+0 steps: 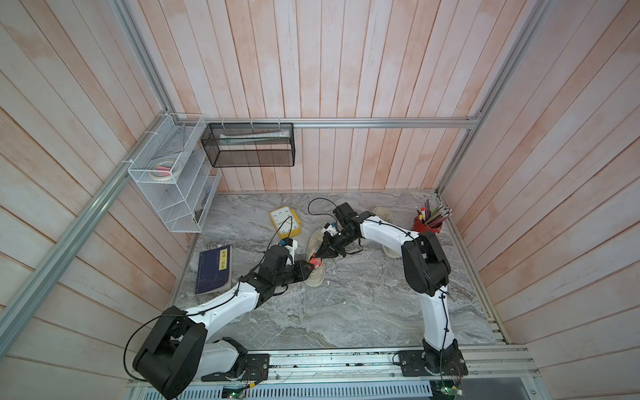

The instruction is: Remove the insole from the shoe

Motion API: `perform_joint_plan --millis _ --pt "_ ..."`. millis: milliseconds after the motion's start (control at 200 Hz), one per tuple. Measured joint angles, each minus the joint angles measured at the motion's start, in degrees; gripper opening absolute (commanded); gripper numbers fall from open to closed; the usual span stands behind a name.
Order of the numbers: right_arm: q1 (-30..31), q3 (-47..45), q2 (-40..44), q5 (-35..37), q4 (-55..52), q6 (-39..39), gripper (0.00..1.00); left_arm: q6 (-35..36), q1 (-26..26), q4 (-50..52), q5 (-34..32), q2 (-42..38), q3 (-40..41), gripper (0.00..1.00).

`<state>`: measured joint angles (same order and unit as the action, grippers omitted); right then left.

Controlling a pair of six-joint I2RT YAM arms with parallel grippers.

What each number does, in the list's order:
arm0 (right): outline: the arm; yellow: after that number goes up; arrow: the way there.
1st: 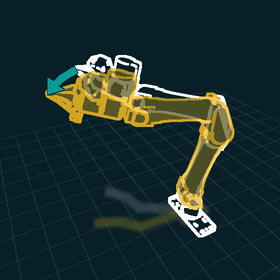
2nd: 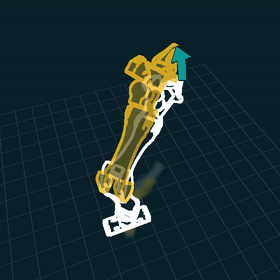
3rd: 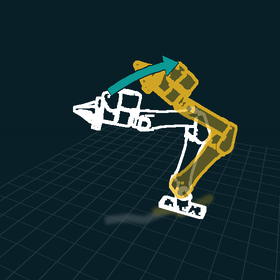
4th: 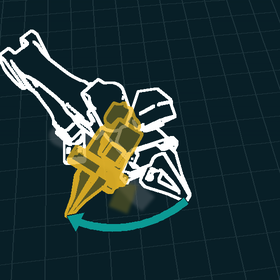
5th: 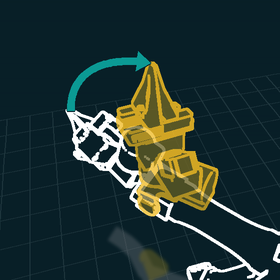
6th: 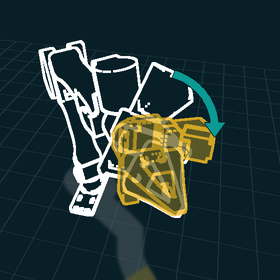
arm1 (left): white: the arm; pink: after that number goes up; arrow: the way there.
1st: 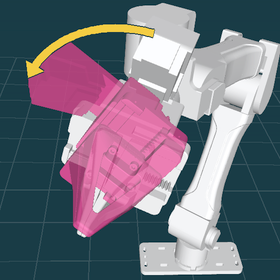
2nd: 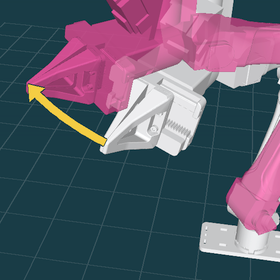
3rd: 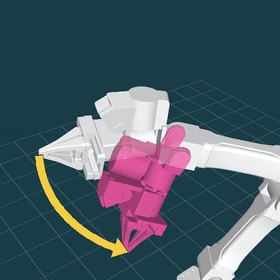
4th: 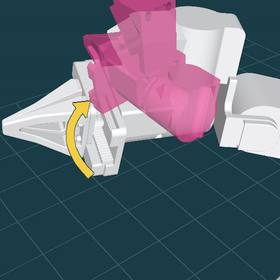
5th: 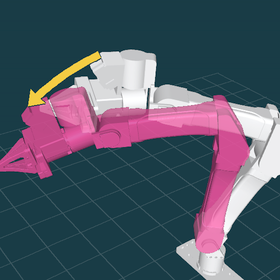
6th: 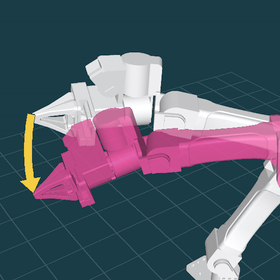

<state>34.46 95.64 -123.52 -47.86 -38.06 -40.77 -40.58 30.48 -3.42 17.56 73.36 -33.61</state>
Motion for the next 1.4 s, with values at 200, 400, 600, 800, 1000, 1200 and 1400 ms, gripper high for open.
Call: perform_joint_plan --millis 200,400,600,800,1000,1200,1400 --pt "0.2 -0.2 0.0 0.0 0.5 -0.2 0.0 0.5 -0.3 2.6 -3.2 0.1 -1.7 0.49" --pt "0.3 -0.3 0.0 0.0 0.9 -0.2 0.0 1.2 -0.4 2.6 -3.4 2.3 -2.2 0.39" --pt "0.5 -0.3 0.0 0.1 1.2 -0.3 0.0 1.9 -0.4 2.3 -2.1 4.5 -2.7 0.3" --pt "0.7 -0.3 0.0 0.3 1.5 -0.5 0.0 1.9 -0.5 1.6 -1.3 4.6 -2.7 0.1" --pt "1.0 -0.3 0.0 1.1 1.6 -0.8 0.1 2.1 -0.6 1.5 -1.3 4.6 -2.7 0.02" --pt "1.6 -0.4 1.5 4.0 1.9 -1.0 0.41 0.7 -0.6 1.3 -1.2 4.5 -2.7 0.0" --pt "1.9 -6.8 14.1 10.8 7.5 -0.3 0.52 -4.9 -0.6 0.0 -1.0 3.3 -2.7 0.0"
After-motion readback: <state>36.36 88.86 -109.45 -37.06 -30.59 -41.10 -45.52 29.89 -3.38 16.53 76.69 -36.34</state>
